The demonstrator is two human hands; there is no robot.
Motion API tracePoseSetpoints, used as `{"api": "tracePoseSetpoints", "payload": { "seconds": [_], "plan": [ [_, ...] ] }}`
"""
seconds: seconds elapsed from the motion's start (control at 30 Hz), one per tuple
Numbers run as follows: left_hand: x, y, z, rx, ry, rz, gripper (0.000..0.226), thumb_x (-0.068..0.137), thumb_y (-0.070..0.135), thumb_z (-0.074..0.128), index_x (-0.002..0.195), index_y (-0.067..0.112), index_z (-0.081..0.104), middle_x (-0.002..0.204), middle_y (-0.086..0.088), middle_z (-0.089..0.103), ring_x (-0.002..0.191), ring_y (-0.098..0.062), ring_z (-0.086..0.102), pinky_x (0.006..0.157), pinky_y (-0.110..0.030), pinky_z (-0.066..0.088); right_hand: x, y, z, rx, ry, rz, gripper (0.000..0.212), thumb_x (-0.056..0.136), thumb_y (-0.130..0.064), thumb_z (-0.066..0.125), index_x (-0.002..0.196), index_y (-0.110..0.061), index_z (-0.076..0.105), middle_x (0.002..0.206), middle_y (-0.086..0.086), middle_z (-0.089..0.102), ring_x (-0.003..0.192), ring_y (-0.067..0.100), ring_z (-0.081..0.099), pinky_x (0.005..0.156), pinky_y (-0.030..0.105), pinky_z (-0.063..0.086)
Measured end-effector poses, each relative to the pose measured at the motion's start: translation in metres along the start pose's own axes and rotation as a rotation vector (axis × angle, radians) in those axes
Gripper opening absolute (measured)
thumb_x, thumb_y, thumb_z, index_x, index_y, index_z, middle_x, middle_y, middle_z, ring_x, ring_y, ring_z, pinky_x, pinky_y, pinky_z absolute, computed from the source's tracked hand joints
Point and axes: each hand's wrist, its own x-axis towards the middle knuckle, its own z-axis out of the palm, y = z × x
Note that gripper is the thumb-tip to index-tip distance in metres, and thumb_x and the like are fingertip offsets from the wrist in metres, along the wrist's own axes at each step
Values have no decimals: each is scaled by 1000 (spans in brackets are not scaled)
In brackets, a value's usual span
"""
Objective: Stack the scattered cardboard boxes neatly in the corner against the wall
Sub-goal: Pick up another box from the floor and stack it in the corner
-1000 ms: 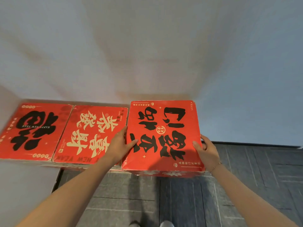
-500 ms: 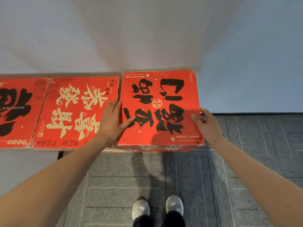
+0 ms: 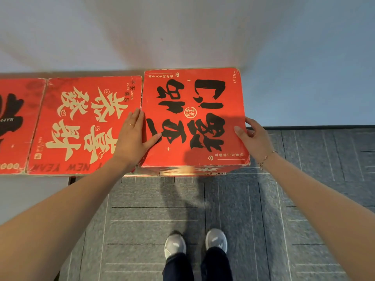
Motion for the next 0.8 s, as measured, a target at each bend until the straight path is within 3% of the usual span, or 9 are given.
{"api": "tracePoseSetpoints", "payload": {
  "seconds": [0.17, 0.4, 0.57, 0.8],
  "plan": [
    [0, -5, 0, 2, -13, 14, 88, 86, 53, 55, 151, 8, 15, 159, -7, 11, 147, -23, 7, 120, -37, 12, -1, 1, 3, 4, 5, 7, 48, 92, -32, 56, 136, -18, 42, 105, 8, 63, 80, 7, 62, 55, 5, 50],
    [-7, -5, 2, 15, -4, 33, 88, 86, 53, 56, 151, 7, 16, 159, -8, 12, 147, -24, 9, 120, -38, 14, -4, 4, 0, -17, -13, -1, 49, 90, -35, 56, 135, -20, 43, 109, 8, 66, 88, 18, 67, 68, 19, 56],
    [-9, -9, 2, 38, -8, 36, 88, 86, 53, 55, 151, 7, 17, 159, -8, 13, 147, -24, 11, 120, -36, 14, -8, 3, 1, -21, -6, -8, 48, 91, -33, 55, 135, -17, 42, 103, 5, 64, 79, 6, 63, 60, 9, 54],
    [-11, -10, 4, 35, -18, 38, 88, 86, 53, 56, 151, 8, 16, 159, -7, 12, 147, -24, 12, 120, -37, 15, -12, 6, 3, -7, -1, -6, 47, 91, -31, 56, 134, -17, 44, 102, 4, 64, 79, 6, 63, 58, 9, 53]
  ]
}}
